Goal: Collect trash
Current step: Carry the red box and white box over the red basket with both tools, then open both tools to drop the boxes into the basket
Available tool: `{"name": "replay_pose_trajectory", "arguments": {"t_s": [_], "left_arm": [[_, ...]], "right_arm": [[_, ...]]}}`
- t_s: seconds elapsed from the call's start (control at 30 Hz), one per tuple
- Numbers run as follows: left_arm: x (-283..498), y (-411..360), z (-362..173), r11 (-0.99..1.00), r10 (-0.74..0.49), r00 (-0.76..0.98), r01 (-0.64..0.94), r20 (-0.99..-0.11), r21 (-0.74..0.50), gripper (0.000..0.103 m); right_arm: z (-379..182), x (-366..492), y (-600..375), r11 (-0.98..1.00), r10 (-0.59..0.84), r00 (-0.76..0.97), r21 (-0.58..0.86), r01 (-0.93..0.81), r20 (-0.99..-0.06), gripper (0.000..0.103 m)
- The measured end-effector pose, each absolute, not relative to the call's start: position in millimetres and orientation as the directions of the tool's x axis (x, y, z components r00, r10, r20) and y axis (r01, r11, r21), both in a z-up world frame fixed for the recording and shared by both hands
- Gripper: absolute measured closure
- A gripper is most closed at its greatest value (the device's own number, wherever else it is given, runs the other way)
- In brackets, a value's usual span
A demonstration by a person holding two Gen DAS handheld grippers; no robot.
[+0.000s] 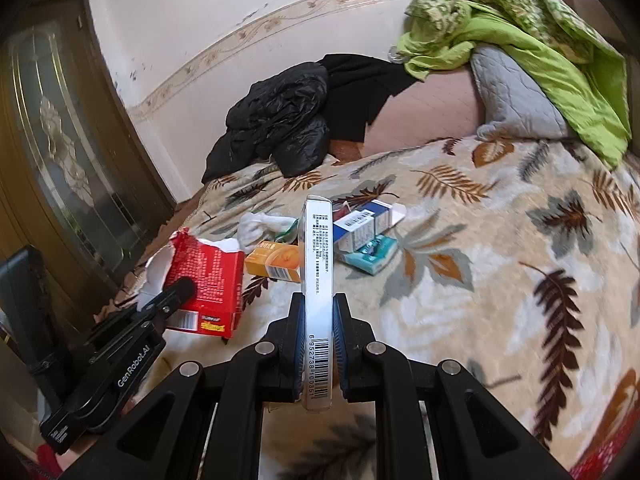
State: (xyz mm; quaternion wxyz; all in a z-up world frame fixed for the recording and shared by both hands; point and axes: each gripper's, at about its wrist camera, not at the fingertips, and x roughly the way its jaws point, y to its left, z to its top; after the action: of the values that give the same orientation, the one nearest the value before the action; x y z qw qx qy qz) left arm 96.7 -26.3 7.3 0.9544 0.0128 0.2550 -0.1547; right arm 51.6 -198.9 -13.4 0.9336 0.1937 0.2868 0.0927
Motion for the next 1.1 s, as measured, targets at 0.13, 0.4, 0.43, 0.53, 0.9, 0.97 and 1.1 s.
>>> {"name": "replay_pose_trajectory", "arguments": {"t_s": [0.13, 0.4, 0.43, 0.53, 0.9, 0.97, 1.1], "left_arm": [[80, -52, 11, 0.916, -0.379, 0.779, 0.392, -0.500, -0.084, 0.100], [25, -137, 26, 0.767, -0.591, 0.628, 0.632, -0.506, -0.111, 0.100], [18, -148, 29, 0.744, -0.613, 0.606, 0.658, -0.506, -0.113, 0.100], [-4, -189, 31, 0.658, -0.683, 0.514, 0.741, -0.519, -0.133, 0.100], [-64, -331, -2, 0.396, -0.747, 0.188, 0.896, -0.638, -0.201, 0.099], [-67, -340, -10, 0.388, -0.726, 0.169, 0.901, -0.667, -0.194, 0.092], [-66, -326, -10, 0.424, -0.719, 0.222, 0.891, -0.658, -0.163, 0.055]], "right_arm": [[-8, 22, -226, 0.893, 0.279, 0.826, 0.450, -0.034, -0.491, 0.089], [1, -67, -313, 0.891, 0.115, 0.859, 0.434, 0.134, -0.500, 0.089], [-1, -85, -330, 0.883, 0.075, 0.858, 0.433, 0.179, -0.508, 0.089], [-6, -126, -370, 0.855, -0.023, 0.845, 0.427, 0.294, -0.534, 0.089], [-41, -211, -446, 0.736, -0.192, 0.742, 0.406, 0.541, -0.642, 0.087], [-48, -213, -454, 0.715, -0.197, 0.713, 0.399, 0.574, -0.673, 0.083], [-47, -212, -458, 0.707, -0.191, 0.720, 0.415, 0.572, -0.667, 0.081]]}}
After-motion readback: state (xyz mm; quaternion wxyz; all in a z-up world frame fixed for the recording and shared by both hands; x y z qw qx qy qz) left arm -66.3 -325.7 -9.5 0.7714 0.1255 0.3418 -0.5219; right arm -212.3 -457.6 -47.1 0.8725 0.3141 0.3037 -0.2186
